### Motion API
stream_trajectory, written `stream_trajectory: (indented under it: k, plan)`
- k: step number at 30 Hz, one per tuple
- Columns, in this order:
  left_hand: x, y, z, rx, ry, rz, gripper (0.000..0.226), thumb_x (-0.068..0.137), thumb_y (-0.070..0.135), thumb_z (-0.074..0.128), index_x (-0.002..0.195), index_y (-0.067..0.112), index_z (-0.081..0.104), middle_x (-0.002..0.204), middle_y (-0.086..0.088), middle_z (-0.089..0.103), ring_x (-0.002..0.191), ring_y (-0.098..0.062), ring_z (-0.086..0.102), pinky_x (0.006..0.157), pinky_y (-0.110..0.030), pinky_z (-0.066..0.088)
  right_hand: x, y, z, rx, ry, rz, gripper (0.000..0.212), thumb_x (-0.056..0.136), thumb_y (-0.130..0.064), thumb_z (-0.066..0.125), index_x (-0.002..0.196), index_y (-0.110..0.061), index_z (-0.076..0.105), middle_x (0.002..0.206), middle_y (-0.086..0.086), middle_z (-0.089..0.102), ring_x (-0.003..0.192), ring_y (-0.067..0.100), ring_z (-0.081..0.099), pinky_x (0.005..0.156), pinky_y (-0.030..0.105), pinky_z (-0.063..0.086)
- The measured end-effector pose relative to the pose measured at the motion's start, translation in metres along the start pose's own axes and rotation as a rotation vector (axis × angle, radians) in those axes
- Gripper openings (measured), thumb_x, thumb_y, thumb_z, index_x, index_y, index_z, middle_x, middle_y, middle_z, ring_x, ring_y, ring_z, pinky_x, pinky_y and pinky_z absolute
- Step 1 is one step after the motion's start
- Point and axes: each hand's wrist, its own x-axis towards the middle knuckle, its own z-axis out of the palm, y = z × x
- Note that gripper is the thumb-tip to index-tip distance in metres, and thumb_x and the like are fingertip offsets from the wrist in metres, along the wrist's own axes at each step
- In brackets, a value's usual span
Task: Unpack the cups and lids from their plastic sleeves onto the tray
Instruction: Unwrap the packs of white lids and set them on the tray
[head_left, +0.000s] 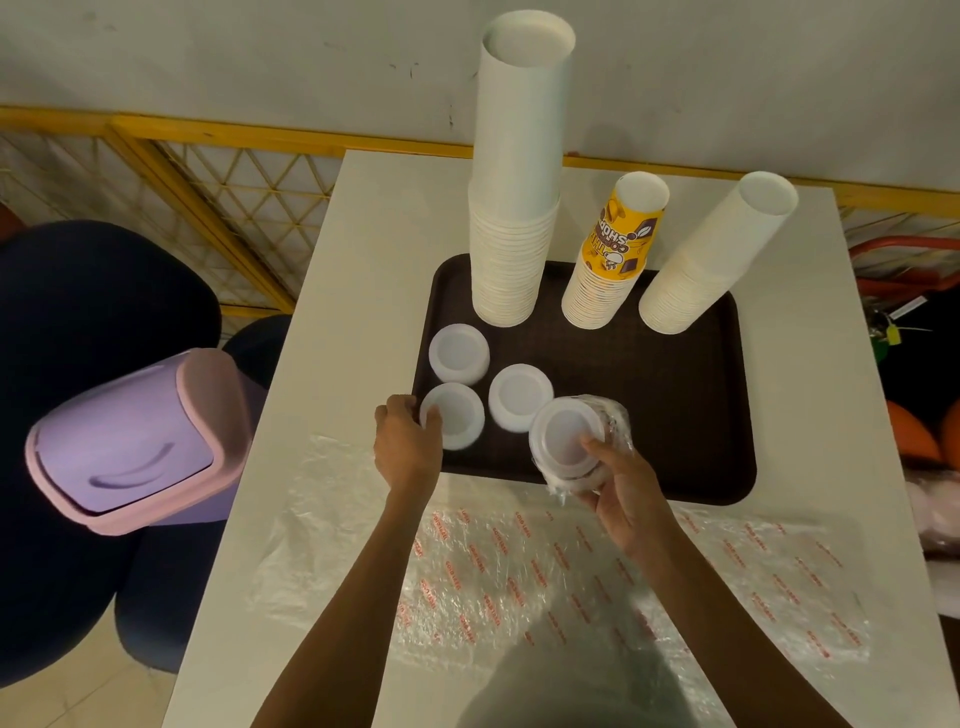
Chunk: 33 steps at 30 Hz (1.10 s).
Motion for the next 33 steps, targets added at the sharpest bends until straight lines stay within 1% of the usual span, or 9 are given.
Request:
stream_trajectory:
  k: [3,6,8,12,14,17,22,29,33]
  plan:
    - [-0.010,0.012,-0.009,-0.139,0.072,0.110,0.034,0.092,0.023,0.061,0.121,0.007,0.055,0.120,-0.011,0.056,0.099,-0.025,0.060,0.075,-0.024,0.045,-0.001,-0.002,0.002,0.010,-0.005,-0.004,0.045,0.088,-0.006,0.059,0.129,-0.019,0.047,0.114,0.007,0.058,0.102,0.023,0.058,0.073,0.036,0.051]
    - [-0.036,0.031,-0.022,-0.342,0.062,0.273,0.020,0.091,0.015,0.060,0.111,0.009,0.059,0.102,-0.002,0.061,0.084,-0.013,0.060,0.064,-0.007,0.044,-0.002,-0.003,0.005,0.017,-0.005,-0.001,0.049,0.087,-0.006,0.060,0.132,-0.018,0.047,0.122,0.010,0.057,0.110,0.027,0.056,0.076,0.038,0.052]
    - [-0.058,0.042,-0.026,-0.409,0.015,0.383,0.013,0.090,0.012,0.062,0.102,0.015,0.060,0.094,0.005,0.060,0.080,-0.005,0.059,0.063,-0.006,0.045,-0.005,-0.002,0.009,0.022,-0.002,0.001,0.051,0.085,-0.007,0.061,0.133,-0.018,0.047,0.127,0.012,0.055,0.114,0.029,0.054,0.079,0.038,0.053]
    - [-0.085,0.047,-0.019,-0.386,-0.067,0.523,0.024,0.083,0.019,0.071,0.104,0.012,0.062,0.097,0.008,0.058,0.081,0.007,0.059,0.064,-0.004,0.047,-0.015,-0.004,0.015,0.032,-0.049,-0.005,0.065,0.070,-0.013,0.068,0.132,-0.015,0.049,0.124,0.014,0.055,0.111,0.029,0.055,0.065,0.032,0.058]
    - [-0.091,0.046,-0.013,-0.326,-0.078,0.522,0.034,0.081,0.026,0.073,0.109,0.010,0.062,0.103,0.006,0.058,0.076,0.002,0.060,0.064,-0.002,0.047,-0.018,-0.005,0.015,0.049,-0.074,0.001,0.057,0.077,-0.011,0.065,0.132,-0.012,0.049,0.119,0.013,0.058,0.105,0.027,0.058,0.062,0.030,0.059]
    - [-0.098,0.045,-0.010,-0.284,-0.077,0.489,0.042,0.080,0.030,0.074,0.116,0.012,0.060,0.110,0.003,0.058,0.084,-0.006,0.059,0.064,0.001,0.043,-0.022,-0.007,0.014,0.080,-0.115,-0.004,0.045,0.087,-0.010,0.057,0.132,-0.011,0.049,0.111,0.012,0.060,0.096,0.024,0.061,0.057,0.027,0.057]
    - [-0.104,0.045,-0.008,-0.254,-0.093,0.483,0.038,0.085,0.025,0.070,0.119,0.012,0.059,0.108,0.003,0.059,0.080,0.000,0.053,0.065,0.006,0.038,-0.032,-0.010,0.014,0.110,-0.180,-0.006,0.025,0.089,-0.015,0.053,0.114,-0.017,0.055,0.102,0.011,0.062,0.090,0.023,0.062,0.062,0.029,0.059]
    - [-0.108,0.043,-0.008,-0.301,-0.116,0.465,0.027,0.087,0.022,0.067,0.112,0.016,0.059,0.103,0.007,0.062,0.084,-0.005,0.059,0.066,0.006,0.040,-0.036,-0.011,0.017,0.079,-0.210,-0.089,0.048,0.083,-0.044,0.049,0.128,-0.026,0.046,0.111,0.010,0.060,0.096,0.024,0.062,0.065,0.035,0.059]
    - [-0.111,0.042,-0.008,-0.381,-0.139,0.440,0.024,0.086,0.025,0.067,0.104,0.026,0.052,0.099,0.011,0.061,0.077,0.001,0.061,0.068,-0.001,0.047,-0.034,-0.010,0.015,0.065,-0.120,-0.058,0.032,0.089,-0.046,0.047,0.117,-0.029,0.047,0.106,0.009,0.060,0.094,0.023,0.062,0.063,0.033,0.058]
